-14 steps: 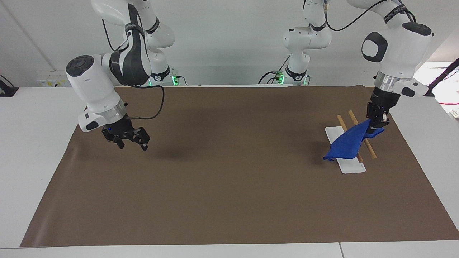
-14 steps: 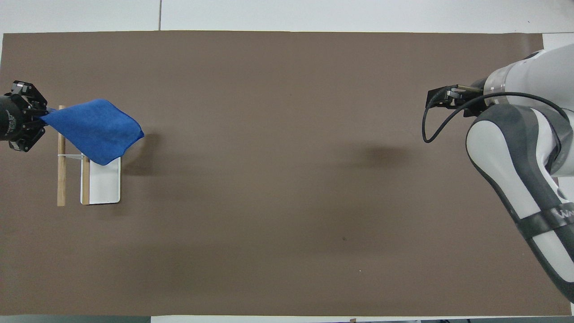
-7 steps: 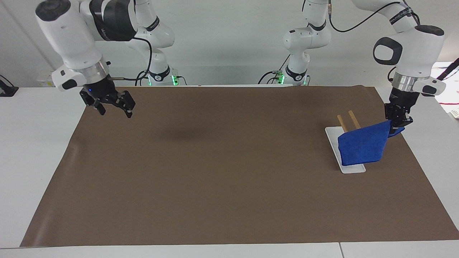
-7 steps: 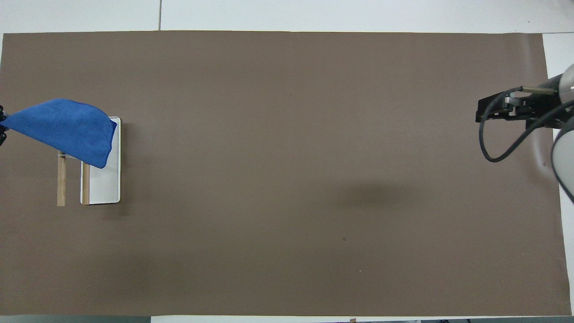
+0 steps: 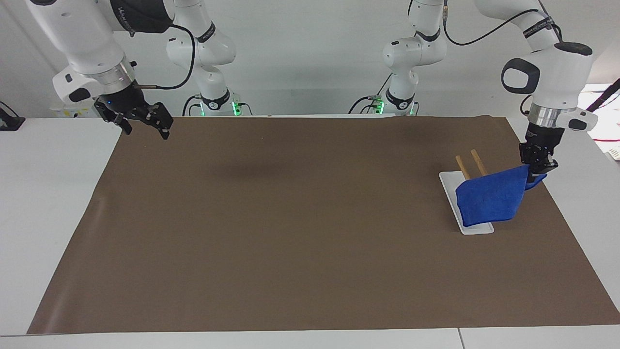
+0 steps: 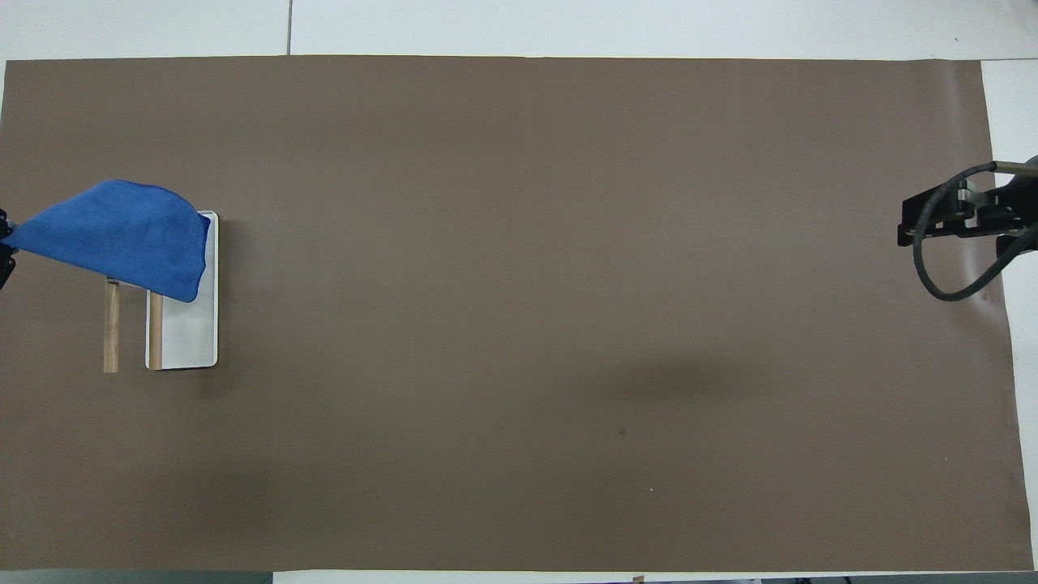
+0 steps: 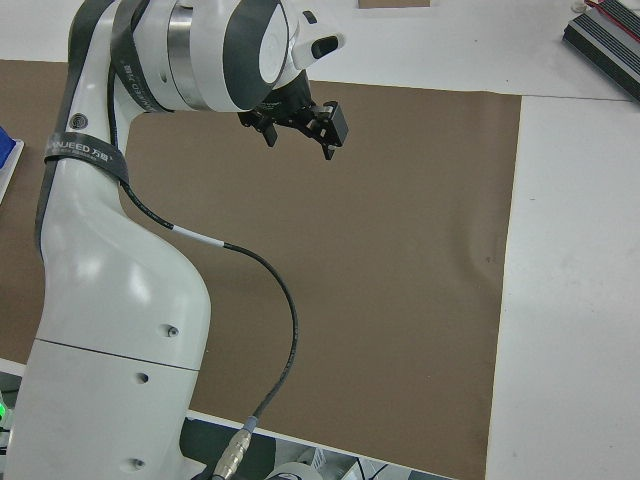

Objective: Right arm passes towel to left arm to hang
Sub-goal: 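Drape the towel over the wooden rack bar with the left gripper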

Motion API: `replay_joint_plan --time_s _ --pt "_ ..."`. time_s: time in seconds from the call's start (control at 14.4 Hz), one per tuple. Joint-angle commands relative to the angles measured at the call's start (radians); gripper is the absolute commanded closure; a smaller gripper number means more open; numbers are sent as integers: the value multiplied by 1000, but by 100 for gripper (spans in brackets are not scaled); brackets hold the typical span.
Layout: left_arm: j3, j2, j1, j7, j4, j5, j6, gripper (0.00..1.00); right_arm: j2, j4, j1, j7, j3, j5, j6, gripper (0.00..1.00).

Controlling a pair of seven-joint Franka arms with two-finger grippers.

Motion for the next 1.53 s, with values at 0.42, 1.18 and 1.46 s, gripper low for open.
replay_joint_plan --time_s 0.42,1.18,1.46 --pt "-5 -91 68 95 -179 16 64 100 3 65 -21 -158 10 -5 -27 0" --pt "-8 -14 50 87 -150 16 64 0 -9 39 -12 -146 13 -2 -19 0" --pt "-9 8 -4 101 2 18 -9 0 -9 37 -15 -147 12 -2 -24 0"
